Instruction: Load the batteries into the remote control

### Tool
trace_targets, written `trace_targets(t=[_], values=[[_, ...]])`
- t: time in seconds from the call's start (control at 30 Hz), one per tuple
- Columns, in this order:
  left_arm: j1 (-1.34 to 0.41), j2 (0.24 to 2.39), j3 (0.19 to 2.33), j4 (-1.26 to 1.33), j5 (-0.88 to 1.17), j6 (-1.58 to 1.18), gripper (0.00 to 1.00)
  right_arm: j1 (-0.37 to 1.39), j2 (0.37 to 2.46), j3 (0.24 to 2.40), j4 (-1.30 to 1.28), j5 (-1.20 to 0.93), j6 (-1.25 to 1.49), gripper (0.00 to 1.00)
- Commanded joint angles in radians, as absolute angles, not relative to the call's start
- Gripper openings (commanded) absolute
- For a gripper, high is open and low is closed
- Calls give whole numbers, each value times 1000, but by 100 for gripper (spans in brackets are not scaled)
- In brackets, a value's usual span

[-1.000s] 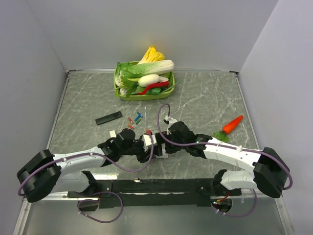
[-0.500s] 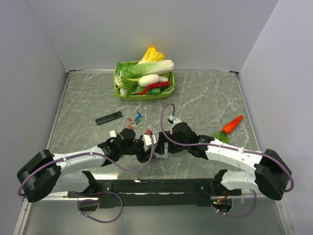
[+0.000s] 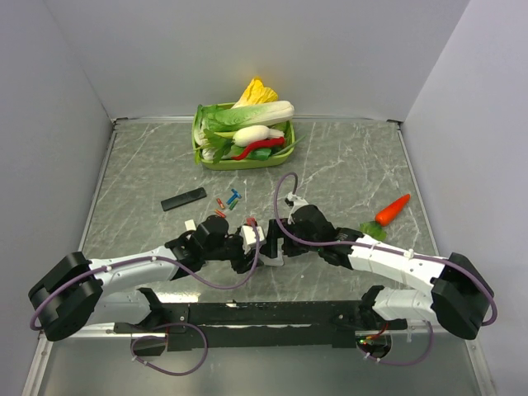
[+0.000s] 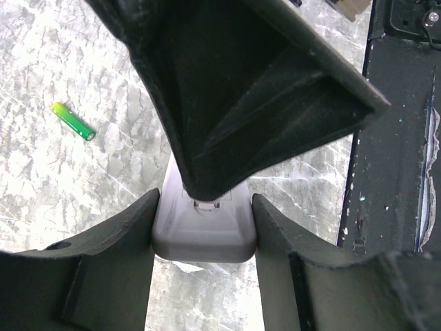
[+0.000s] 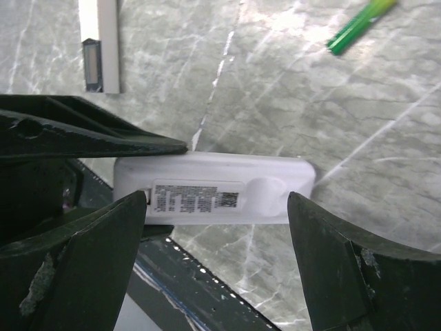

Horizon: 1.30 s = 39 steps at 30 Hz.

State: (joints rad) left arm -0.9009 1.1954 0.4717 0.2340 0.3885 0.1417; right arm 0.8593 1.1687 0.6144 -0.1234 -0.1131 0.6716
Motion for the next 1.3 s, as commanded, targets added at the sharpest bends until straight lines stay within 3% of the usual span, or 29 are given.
trace_targets(t=[0.0, 0.93, 1.27], values=[[-904, 1201, 515, 259, 416, 146, 1, 857, 1189, 629, -72, -156, 669, 90], [-904, 1215, 529, 247, 419, 144, 1, 864, 1210, 649, -75, -207, 655, 90], [-902, 1212, 545, 233, 414, 153, 1, 888, 1333, 699, -201, -183, 604, 90]])
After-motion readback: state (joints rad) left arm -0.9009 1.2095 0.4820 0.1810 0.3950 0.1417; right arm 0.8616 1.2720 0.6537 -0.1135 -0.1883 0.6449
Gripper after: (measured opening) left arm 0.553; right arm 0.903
